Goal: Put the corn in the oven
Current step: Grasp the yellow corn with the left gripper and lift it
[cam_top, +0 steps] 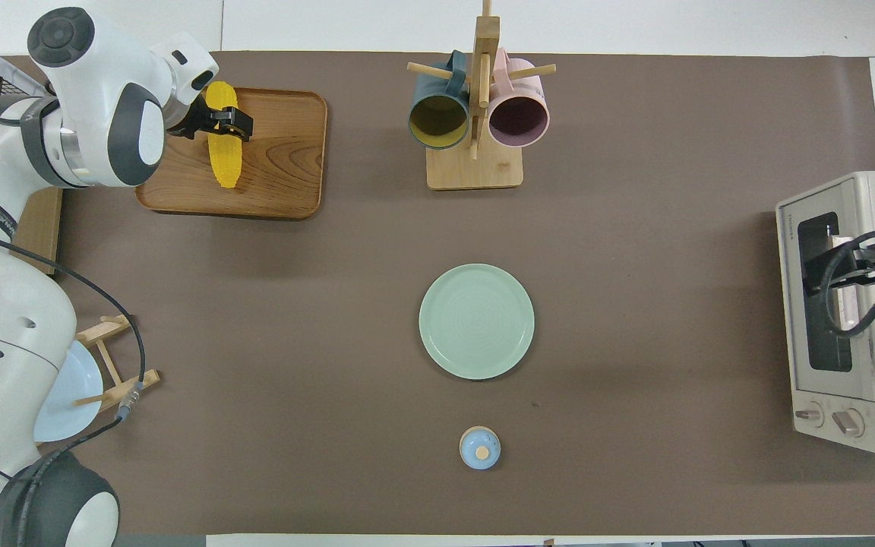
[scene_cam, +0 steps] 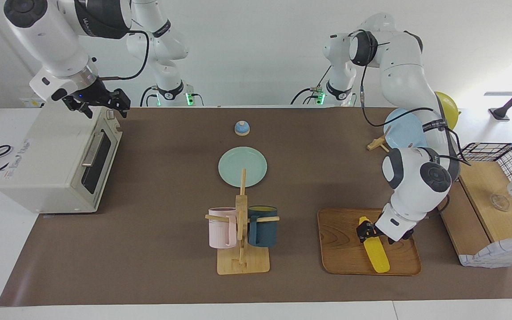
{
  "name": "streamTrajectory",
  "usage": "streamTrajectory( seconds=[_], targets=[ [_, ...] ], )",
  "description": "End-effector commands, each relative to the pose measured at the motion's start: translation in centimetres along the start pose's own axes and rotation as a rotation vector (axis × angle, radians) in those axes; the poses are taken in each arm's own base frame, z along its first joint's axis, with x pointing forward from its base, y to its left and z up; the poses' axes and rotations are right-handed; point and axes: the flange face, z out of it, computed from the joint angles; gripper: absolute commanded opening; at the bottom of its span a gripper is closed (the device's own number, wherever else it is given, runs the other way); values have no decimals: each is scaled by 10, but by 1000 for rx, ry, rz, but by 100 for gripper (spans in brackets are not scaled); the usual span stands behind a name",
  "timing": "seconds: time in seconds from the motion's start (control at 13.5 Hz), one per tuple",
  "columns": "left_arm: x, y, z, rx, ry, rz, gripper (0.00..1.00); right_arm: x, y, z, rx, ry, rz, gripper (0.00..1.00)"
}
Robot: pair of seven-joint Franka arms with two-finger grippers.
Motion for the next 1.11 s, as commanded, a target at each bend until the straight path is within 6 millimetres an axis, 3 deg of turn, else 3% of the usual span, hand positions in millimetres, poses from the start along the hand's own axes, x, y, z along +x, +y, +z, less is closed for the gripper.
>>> streamTrajectory(
  seconds=[0.0, 0.07, 0.15, 0.37, 0.52, 0.67, 0.81, 1.04],
  targets=[
    [5, 0, 4, 7, 33, 16, 100, -6, 0, -2, 24, -3, -2, 100],
    [5, 0, 4, 7, 43, 16, 100, -5, 0, -1, 24, -4, -3, 100],
    [5, 0, 6, 7, 47, 16, 88, -5, 0, -1, 24, -4, -4, 100],
    [4, 0, 14, 9, 76, 14, 42, -5, 0, -1, 24, -4, -3, 100],
    [1, 0, 15, 2, 47, 8, 4, -5, 0, -1, 24, -4, -3, 100],
    [0, 4, 3, -4, 20, 5, 0, -6, 0, -2, 24, -3, -4, 100],
    [-6, 12, -51, -29, 8, -17, 0, -6, 0, -2, 24, -3, -2, 100],
    [-37, 50, -114, -33, -36, -127, 0, -6, 0, -2, 24, -3, -4, 100]
  ],
)
